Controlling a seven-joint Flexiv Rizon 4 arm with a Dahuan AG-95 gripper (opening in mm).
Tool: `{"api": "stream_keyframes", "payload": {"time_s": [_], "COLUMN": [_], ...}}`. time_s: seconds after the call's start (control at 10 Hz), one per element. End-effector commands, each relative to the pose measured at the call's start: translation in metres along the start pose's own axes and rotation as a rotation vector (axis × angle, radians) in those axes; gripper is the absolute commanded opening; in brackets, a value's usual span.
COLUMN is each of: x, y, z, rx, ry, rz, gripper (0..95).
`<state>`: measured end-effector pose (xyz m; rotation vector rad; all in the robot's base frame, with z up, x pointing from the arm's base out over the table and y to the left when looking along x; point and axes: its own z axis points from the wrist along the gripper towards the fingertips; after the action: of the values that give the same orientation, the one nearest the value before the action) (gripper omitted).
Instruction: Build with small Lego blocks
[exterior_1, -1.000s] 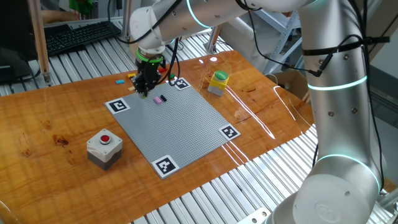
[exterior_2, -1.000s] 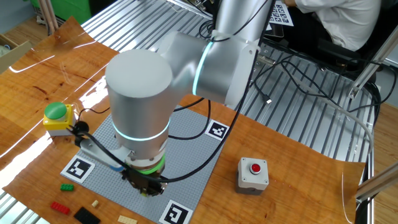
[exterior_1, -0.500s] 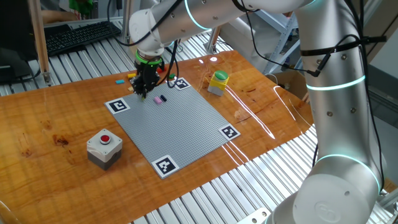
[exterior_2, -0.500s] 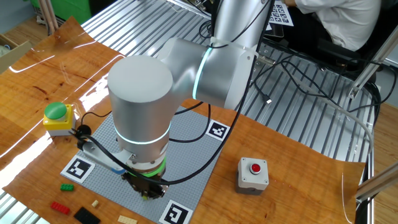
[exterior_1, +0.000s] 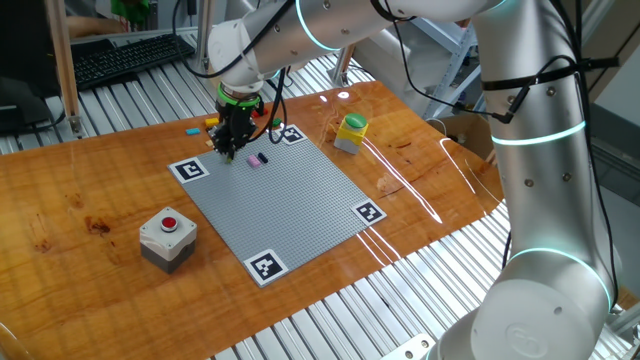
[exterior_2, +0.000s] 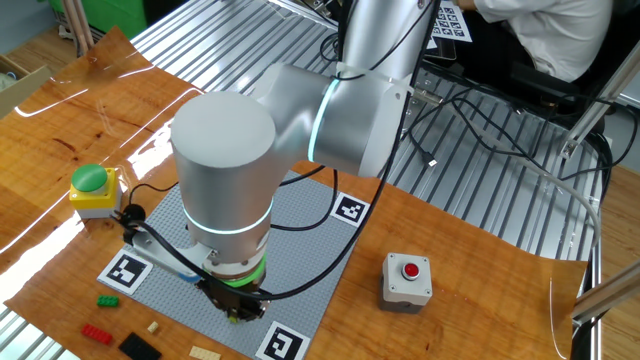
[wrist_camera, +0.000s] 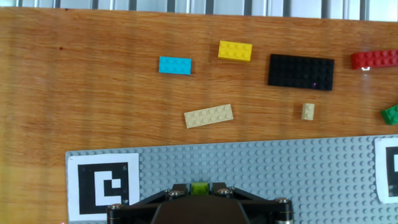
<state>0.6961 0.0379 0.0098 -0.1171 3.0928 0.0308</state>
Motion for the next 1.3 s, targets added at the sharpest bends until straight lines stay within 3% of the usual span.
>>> {"api": "stream_keyframes", "payload": {"time_s": [0.1,0.4,1.3], "x": [0.0000,-0.0022,-0.0015], "y": [-0.0003,-0.0060,-0.0042], "z": [0.0001,0.0028,0.0018], "rx": [0.001,-0.001,-0.014], "ry": [0.002,0.002,0.004], "rz": [-0.003,-0.018,-0.002], "gripper": [0.0,0.0,0.0]}}
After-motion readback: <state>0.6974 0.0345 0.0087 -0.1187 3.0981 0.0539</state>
